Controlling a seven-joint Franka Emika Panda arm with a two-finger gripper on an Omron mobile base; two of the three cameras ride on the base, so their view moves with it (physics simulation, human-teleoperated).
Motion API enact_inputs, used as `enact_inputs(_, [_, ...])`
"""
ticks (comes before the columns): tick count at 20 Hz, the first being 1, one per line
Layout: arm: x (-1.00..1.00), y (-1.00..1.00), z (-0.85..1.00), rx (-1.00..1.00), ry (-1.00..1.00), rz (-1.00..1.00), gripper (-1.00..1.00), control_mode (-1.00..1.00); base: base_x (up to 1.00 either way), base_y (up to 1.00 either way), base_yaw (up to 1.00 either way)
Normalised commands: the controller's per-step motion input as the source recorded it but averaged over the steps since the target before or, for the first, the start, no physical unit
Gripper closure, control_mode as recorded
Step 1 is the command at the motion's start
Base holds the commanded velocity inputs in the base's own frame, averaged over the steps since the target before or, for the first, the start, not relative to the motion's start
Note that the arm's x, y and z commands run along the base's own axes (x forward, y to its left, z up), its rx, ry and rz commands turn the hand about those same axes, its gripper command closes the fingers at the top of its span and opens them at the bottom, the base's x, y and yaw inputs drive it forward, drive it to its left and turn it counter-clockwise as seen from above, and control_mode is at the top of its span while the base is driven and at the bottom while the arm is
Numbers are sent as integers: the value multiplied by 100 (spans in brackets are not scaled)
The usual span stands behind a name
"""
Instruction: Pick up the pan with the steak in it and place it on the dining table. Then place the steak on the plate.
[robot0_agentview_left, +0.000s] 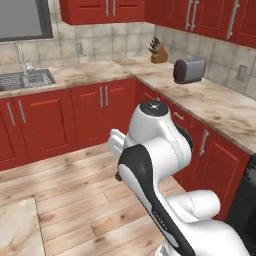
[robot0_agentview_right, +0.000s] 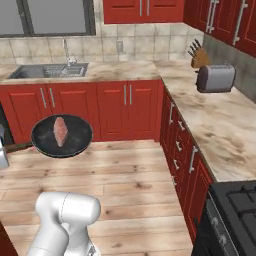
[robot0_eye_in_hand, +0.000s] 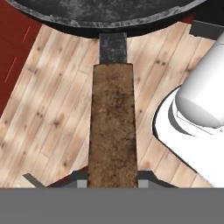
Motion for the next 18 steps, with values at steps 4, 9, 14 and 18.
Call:
enact_inputs(4, [0, 0, 0, 0, 0, 0, 100, 100, 0, 19, 50])
enact_inputs(9, [0, 0, 0, 0, 0, 0, 100, 100, 0, 19, 50])
enact_inputs(14, [0, 0, 0, 0, 0, 0, 100, 100, -31, 6, 41])
enact_inputs(18, [0, 0, 0, 0, 0, 0, 100, 100, -60, -8, 31])
